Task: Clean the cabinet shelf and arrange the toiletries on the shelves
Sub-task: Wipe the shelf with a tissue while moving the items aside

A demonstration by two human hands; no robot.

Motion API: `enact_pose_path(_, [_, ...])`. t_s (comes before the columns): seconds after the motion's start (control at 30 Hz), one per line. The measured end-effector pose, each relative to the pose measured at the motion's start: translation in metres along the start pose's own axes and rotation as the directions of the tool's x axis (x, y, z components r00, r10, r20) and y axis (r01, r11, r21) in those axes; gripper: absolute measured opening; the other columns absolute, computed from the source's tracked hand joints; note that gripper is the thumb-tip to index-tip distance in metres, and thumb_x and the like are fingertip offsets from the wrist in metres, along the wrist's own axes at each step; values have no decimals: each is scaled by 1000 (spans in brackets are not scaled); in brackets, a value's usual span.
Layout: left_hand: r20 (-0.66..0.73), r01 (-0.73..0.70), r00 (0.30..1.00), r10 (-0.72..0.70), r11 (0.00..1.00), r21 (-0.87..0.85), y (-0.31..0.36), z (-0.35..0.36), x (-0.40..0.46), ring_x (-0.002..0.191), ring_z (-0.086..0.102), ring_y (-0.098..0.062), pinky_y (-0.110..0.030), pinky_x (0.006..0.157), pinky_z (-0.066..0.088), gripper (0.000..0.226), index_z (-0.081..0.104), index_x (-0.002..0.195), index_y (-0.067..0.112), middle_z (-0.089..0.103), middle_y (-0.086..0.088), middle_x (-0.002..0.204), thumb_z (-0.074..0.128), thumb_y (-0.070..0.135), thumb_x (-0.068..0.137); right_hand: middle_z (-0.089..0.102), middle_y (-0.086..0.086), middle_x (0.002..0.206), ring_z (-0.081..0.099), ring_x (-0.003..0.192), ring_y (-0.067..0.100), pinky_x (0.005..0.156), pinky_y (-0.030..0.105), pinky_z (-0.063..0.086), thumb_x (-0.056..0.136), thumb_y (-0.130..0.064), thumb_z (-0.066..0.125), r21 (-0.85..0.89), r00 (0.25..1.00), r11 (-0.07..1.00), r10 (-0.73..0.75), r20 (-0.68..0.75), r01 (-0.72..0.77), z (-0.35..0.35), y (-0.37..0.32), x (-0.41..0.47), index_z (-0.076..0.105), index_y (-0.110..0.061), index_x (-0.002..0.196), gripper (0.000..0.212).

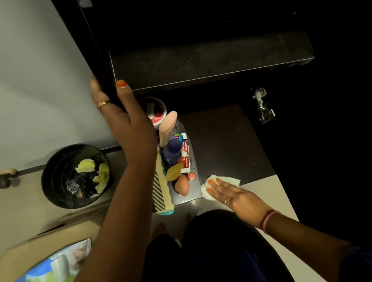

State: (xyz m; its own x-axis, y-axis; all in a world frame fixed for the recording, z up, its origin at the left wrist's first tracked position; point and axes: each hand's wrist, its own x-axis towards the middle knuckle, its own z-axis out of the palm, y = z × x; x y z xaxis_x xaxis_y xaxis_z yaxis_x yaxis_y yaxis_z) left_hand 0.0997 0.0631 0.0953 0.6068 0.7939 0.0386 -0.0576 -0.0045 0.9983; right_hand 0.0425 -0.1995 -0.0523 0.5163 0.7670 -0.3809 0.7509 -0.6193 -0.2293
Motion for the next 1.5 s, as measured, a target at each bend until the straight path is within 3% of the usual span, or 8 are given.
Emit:
enact_pose_path(0.13, [-16, 0, 1000, 0, 1000, 5, -1, 1, -1, 129, 45, -14, -40, 109, 39, 53, 20, 145, 10, 43, -3, 139, 39, 27, 99, 39, -4, 147, 32, 136, -1, 115, 12, 14, 89, 8, 24, 107, 995, 994, 30, -91, -20, -23, 17, -31, 44, -15, 137, 57])
enact_pose_path(0.3, [-39, -6, 999, 5, 999, -31, -1, 4, -2, 129, 46, -17, -43, 109, 39, 53, 21, 145, 12, 44, -5, 140, 40, 29, 98, 33, 7, 152, 34, 139, 24, 112, 21, 22, 90, 14, 39, 409, 747, 750, 632, -207, -520, -40, 75, -10, 39, -10, 142, 58])
enact_pose_path(0.43, [-38, 2, 999, -3, 1000, -27, -3, 4, -2, 130, 44, -14, -40, 111, 38, 57, 18, 146, 11, 40, -6, 144, 39, 32, 97, 16, 11, 157, 15, 146, 24, 118, 24, 4, 88, 18, 31, 315, 697, 695, 706, -128, -646, -1, 45, 3, 23, -5, 147, 64])
enact_pose_path(0.63, [-37, -15, 999, 14, 1000, -9, 0, 5, -4, 133, 39, -14, -33, 113, 34, 54, 14, 147, 5, 37, 0, 140, 36, 22, 100, -6, -4, 157, -10, 142, 8, 112, 16, -7, 86, 15, 28, 376, 968, 900, 248, -28, -219, 9, -36, -15, 11, -18, 150, 74])
enact_pose_path(0.8, [-41, -29, 999, 28, 1000, -7, 0, 5, -3, 127, 47, -13, -35, 109, 40, 50, 18, 146, 9, 43, -4, 139, 36, 22, 101, 25, 10, 155, 26, 142, 26, 116, 24, 14, 75, 25, 37, 468, 804, 779, 557, -209, -418, -43, 42, 25, 33, -7, 145, 77])
enact_pose_path(1.03, [-35, -3, 999, 3, 1000, -7, 1, 5, -5, 132, 42, -15, -37, 111, 38, 52, 15, 147, 10, 39, -7, 144, 36, 24, 101, 5, 17, 158, 8, 147, 30, 118, 26, 6, 81, 21, 30, 370, 716, 730, 667, -206, -574, -39, 92, 88, 21, -2, 148, 71])
enact_pose_path(1.3, [-51, -13, 999, 13, 1000, 11, 1, 7, -4, 132, 43, -21, -44, 108, 39, 52, 18, 146, 5, 40, -14, 144, 36, 23, 100, 27, 13, 153, 28, 140, 29, 110, 42, 35, 59, 27, 37, 145, 950, 967, 234, -205, -207, 12, 3, 34, 31, -8, 145, 93])
enact_pose_path(1.5, [-59, 19, 998, -19, 1000, 2, 6, 8, -4, 129, 47, -20, -45, 106, 41, 49, 21, 144, 8, 44, -13, 141, 36, 23, 100, 50, 4, 141, 48, 129, 17, 108, 25, 32, 75, -2, 30, 175, 1000, 985, 9, -21, -5, 34, -39, -14, 53, -14, 132, 63])
